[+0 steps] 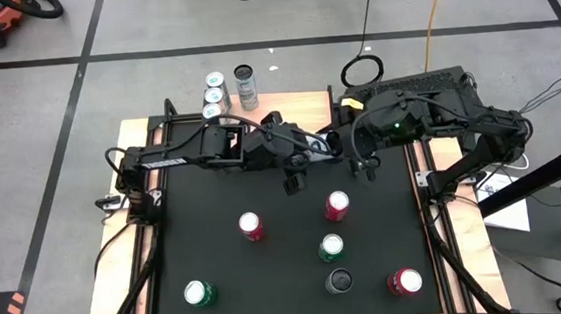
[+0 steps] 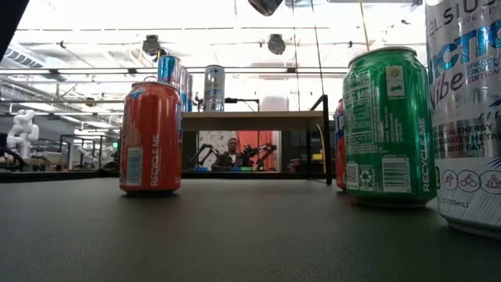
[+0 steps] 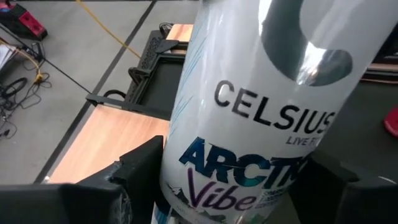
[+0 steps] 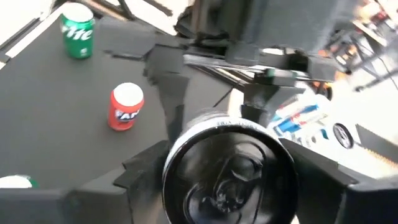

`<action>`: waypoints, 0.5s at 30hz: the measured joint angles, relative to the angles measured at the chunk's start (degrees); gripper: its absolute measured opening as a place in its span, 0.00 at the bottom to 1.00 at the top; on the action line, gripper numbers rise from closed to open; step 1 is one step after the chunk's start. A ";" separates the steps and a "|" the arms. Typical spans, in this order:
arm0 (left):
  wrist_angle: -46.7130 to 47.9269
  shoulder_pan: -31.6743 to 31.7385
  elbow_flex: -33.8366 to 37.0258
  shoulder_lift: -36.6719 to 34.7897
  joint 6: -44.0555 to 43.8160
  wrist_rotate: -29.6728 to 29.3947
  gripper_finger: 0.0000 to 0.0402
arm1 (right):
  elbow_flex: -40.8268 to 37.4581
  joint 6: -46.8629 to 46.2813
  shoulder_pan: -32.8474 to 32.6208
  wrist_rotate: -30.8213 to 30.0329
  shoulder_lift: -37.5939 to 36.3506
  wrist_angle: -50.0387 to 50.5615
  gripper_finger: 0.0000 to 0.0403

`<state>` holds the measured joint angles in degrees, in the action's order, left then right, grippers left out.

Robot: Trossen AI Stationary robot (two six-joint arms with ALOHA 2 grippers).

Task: Place canned beverage on shelf
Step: Put the top white-blue soda can on the shelf

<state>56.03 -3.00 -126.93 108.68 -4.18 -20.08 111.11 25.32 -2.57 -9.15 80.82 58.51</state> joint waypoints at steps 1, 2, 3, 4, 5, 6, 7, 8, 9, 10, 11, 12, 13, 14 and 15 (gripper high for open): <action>0.00 0.04 0.00 0.00 -0.50 -0.02 0.68 | 0.02 -1.10 0.10 -0.53 0.00 -0.23 0.68; -0.06 0.04 0.00 0.00 -0.57 -0.10 0.68 | 0.06 -2.21 0.25 -1.06 -0.04 -0.55 0.71; -0.09 0.06 0.00 0.00 -0.55 -0.11 0.68 | 0.07 -3.41 0.32 -1.31 -0.04 -0.58 0.73; -0.02 0.05 0.00 -0.10 -0.56 -0.11 0.68 | 0.07 -4.60 0.33 -1.74 -0.08 -0.52 0.76; 0.04 0.04 0.05 -0.32 -0.56 -0.10 0.68 | 0.07 -5.71 0.33 -2.21 -0.09 -0.51 0.78; 0.06 0.04 0.07 -0.44 -0.47 -0.09 0.68 | 0.07 -6.49 0.33 -2.78 -0.09 -0.55 0.81; -0.07 0.07 0.07 -0.52 -0.37 -0.09 0.68 | 0.07 -7.01 0.34 -3.07 -0.31 -0.70 0.83; -0.54 0.06 0.07 -0.53 -0.31 -0.11 0.68 | 0.07 -7.31 0.35 -3.12 -0.55 -0.75 0.85; -1.05 0.02 0.07 -0.67 -0.29 -0.11 0.68 | 0.07 -7.61 0.35 -3.11 -0.68 -0.77 0.86; -1.32 0.00 0.08 -0.86 -0.27 -0.11 0.68 | 0.10 -7.94 0.35 -3.09 -0.76 -0.90 0.87; -1.30 0.00 0.09 -1.01 -0.20 -0.11 0.68 | 0.11 -8.21 0.35 -3.10 -0.98 -1.28 0.87; -1.33 0.00 0.09 -1.16 -0.04 -0.15 0.68 | 0.11 -8.55 0.35 -3.11 -1.35 -1.79 0.87; -1.57 0.00 0.09 -1.29 0.04 -0.42 0.68 | 0.11 -8.97 0.35 -3.14 -1.54 -2.30 0.87; -1.73 -0.01 0.09 -1.37 0.04 -0.92 0.68 | 0.11 -9.51 0.35 -3.14 -1.84 -2.86 0.87; -1.70 -0.02 0.09 -1.50 0.02 -1.25 0.68 | 0.11 -9.85 0.35 -3.08 -2.69 -3.25 0.87</action>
<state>54.33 -3.03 -126.85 107.19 -4.16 -21.32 111.22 15.46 -2.22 -12.23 78.13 55.26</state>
